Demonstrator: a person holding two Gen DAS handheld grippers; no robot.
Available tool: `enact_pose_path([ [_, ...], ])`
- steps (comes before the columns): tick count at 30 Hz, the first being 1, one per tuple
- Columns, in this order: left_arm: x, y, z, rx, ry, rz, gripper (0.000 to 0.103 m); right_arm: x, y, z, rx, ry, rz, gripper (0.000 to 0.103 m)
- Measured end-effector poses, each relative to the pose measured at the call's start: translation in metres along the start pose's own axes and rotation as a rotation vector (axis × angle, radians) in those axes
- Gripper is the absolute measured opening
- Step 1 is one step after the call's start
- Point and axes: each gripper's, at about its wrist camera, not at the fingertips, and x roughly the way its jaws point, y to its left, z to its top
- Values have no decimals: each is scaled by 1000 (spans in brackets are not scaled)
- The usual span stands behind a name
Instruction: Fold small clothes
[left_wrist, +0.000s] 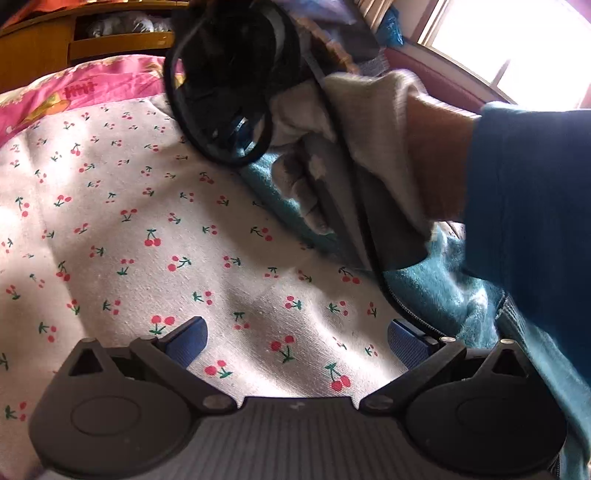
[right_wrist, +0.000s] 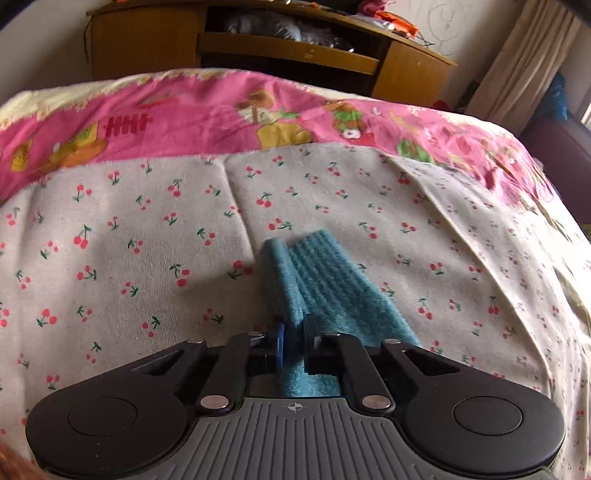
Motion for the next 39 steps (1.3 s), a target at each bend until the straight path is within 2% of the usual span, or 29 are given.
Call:
enact_pose_path([
  [3,0,-6,-2,23,-13,-7,103,-34,-20,-1,63,-68,-18,7],
  [6,-3,-15,-7,70,-42,-5,103,-81,-54,-11,186,-140,-32,6],
  [11,-10,-35,-16,172,-81,-18,103,-168,-111,-60,394,-248,-97,6],
  [14,-18,-54,-22,250,-107,-25,103,-222,-140,-106,510,-305,-157,6],
  [17,-27,-75,-27,320,-118,-67,103,-267,-164,-157,614,-350,-224,6],
  [23,-44,-145,-48,540,-143,-148,103,-340,-211,-282,864,-419,-380,6],
  [25,-43,-169,-60,620,-127,-175,103,-350,-219,-330,949,-425,-450,6],
  [28,-32,-199,-82,727,-65,-195,103,-337,-225,-395,1060,-355,-521,7],
  [30,-23,-211,-97,772,-17,-189,103,-319,-225,-433,1131,-295,-528,7],
  [32,-19,-214,-106,795,6,-179,103,-304,-222,-465,1217,-276,-500,7],
  [34,-17,-214,-113,823,10,-157,103,-297,-213,-482,1264,-304,-478,8],
  [37,-17,-211,-114,846,14,-132,103,-298,-212,-490,1299,-354,-450,15],
  [39,-19,-212,-109,843,5,-129,103,-303,-213,-493,1327,-378,-425,16],
])
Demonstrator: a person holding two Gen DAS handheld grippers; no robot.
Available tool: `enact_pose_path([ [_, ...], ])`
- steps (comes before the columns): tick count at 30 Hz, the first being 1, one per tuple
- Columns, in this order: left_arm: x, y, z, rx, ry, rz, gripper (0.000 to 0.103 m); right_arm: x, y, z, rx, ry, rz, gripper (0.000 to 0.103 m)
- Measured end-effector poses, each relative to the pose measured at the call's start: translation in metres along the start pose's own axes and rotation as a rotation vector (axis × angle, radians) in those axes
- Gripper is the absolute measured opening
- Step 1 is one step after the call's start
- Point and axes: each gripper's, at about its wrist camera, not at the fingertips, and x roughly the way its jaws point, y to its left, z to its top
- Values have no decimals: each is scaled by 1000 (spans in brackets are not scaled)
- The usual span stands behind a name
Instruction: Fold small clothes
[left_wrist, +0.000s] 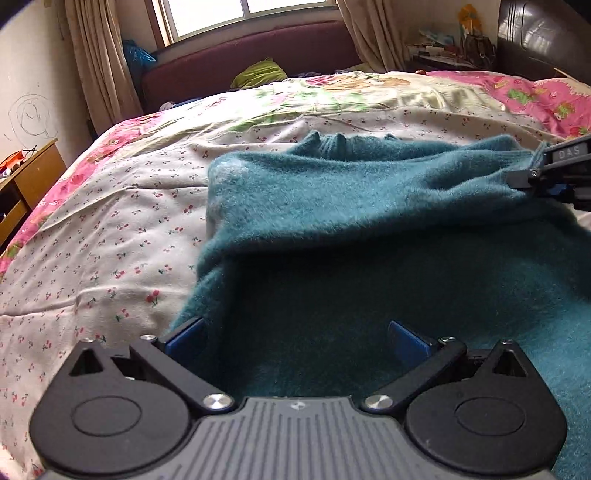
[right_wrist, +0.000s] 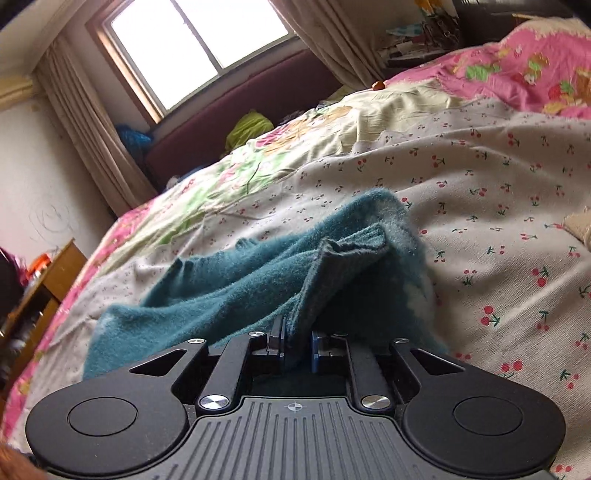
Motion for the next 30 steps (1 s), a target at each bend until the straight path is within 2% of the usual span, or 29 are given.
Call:
enact_pose_path([
  [3,1,6,16,-9,-48,41,103,-9,-5,2,22,-21,22,17],
  [6,16,12,30,-22,-65,93,103,-11,-6,3,34,-46,-5,17],
  [8,29,17,35,-31,-54,127,103,-10,-9,5,39,-49,-9,14],
  [11,43,26,38,-52,-29,137,103,0,-11,7,42,-16,-38,10],
  [14,35,32,40,-84,-81,127,103,-8,-6,12,46,-56,15,9],
  [16,30,33,42,-79,-127,154,103,-17,0,17,31,-108,75,9],
  [17,31,32,44,-74,-136,162,103,-19,2,19,19,-124,74,9],
  [19,42,32,45,-73,-97,160,103,-9,2,18,-9,-98,30,10],
  [20,50,33,43,-73,-61,162,103,1,0,16,-24,-47,-13,15],
  [21,58,33,40,-72,-22,170,103,11,-3,11,-21,4,-57,15],
  [22,63,35,36,-73,10,168,103,15,-7,6,-7,23,-65,15],
  [23,65,38,31,-81,24,157,103,12,-9,2,-2,6,-52,16],
  [27,47,49,28,-113,17,124,103,2,-12,6,14,-14,-32,20],
  [30,23,58,33,-134,-23,104,103,-5,-14,5,23,-36,-26,20],
])
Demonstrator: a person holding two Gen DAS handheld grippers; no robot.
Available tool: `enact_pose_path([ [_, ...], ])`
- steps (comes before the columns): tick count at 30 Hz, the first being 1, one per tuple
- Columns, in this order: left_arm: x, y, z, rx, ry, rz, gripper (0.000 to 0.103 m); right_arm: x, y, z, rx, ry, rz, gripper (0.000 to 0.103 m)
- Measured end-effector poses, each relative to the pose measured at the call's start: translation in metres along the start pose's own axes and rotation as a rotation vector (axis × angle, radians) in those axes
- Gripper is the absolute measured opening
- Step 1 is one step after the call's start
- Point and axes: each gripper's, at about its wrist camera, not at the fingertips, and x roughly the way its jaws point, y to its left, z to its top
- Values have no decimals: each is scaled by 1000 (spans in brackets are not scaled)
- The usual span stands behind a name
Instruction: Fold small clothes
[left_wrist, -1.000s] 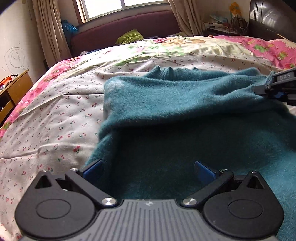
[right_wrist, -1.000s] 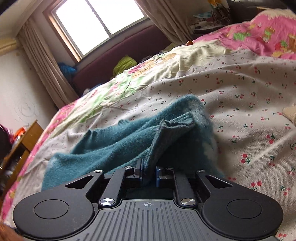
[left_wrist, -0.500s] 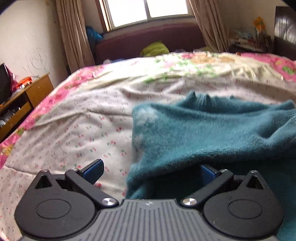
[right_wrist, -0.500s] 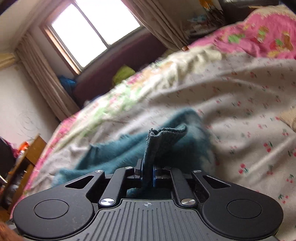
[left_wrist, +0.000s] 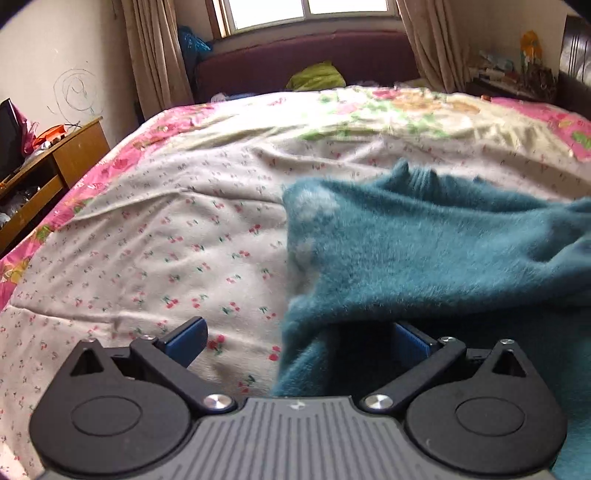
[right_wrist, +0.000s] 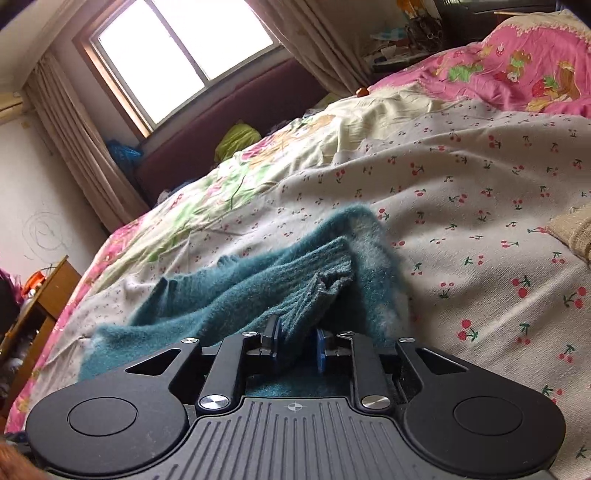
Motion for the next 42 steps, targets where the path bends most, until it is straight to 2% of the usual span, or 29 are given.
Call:
enact_pose_path([
  [4,-18,5,20,-19,-82,-6,103,-1,-3,-4,-7,-21,11,20],
  [8,14,-15,45,53,-118,50,103,1,-8,-5,2,-11,26,20],
  [10,43,-24,49,80,-91,80,103,3,-9,-6,-15,-6,26,20],
  [13,88,-25,46,116,-4,176,103,9,-12,-9,-31,5,28,21],
  [17,97,-12,43,58,-6,156,103,15,-16,-11,-28,21,44,22],
  [20,84,-14,45,50,-15,159,103,7,-13,-8,-29,17,49,25],
  [24,52,-12,32,60,-63,122,103,-8,5,-12,-117,-17,11,26],
  [27,56,-11,16,115,-8,117,103,0,13,-20,-182,35,-69,24],
  [30,50,-4,16,74,-2,91,103,-8,9,-18,-142,56,-71,24],
  [32,37,1,17,63,-12,65,103,-27,10,-15,-144,66,-46,27],
  [35,8,11,6,81,-11,11,103,-60,9,-22,-155,127,11,27],
  [40,-53,37,-39,124,52,-59,103,-126,12,-47,-277,226,-35,27],
  [42,-75,51,-59,114,99,-85,103,-149,9,-56,-271,272,-46,28],
])
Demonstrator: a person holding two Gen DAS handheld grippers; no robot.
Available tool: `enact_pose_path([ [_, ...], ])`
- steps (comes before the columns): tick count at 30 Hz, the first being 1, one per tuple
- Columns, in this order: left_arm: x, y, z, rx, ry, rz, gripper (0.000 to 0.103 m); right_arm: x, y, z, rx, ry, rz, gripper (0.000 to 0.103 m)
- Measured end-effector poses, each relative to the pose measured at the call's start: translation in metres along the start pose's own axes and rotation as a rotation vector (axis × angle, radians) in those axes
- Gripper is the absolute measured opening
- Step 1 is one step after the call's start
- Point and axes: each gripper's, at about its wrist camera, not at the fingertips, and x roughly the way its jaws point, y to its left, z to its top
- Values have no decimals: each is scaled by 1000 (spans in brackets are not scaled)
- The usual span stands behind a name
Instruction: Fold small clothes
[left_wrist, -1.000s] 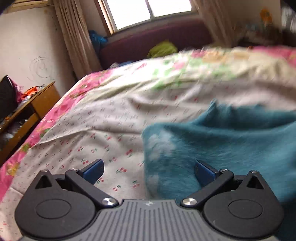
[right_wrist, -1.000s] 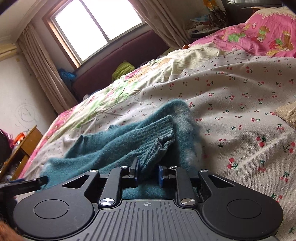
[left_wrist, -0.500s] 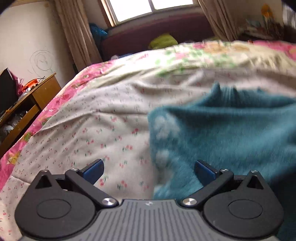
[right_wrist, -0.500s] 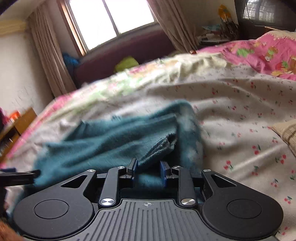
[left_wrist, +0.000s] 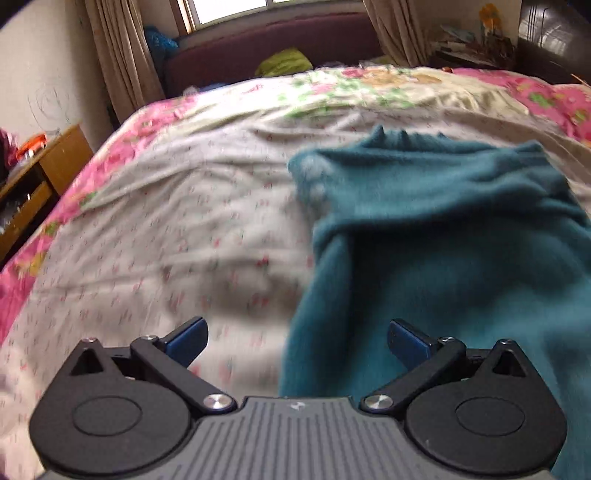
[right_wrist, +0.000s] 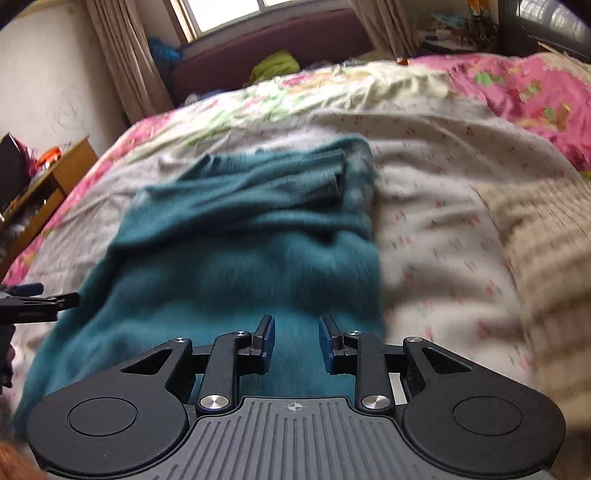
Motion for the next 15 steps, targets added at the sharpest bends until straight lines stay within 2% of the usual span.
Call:
enact_pose_path([
  [3,-26,13,-31,-27,58,-31,103,-24,-2,-22,58,73,17,28],
  [5,-38,20,-49,-53,94,-55,103,-35,0,-35,60,101,-10,28],
  [7,-45,23,-61,-72,124,-85,101,-43,3,-47,58,125,-36,28],
  [10,-48,20,-70,-76,147,-131,97,-48,1,-59,106,168,-17,28],
  [13,-48,13,-70,-63,169,-187,86,-48,-1,-67,145,200,-27,28],
  [15,-47,10,-69,-60,194,-221,73,-48,-2,-70,152,214,-28,28],
])
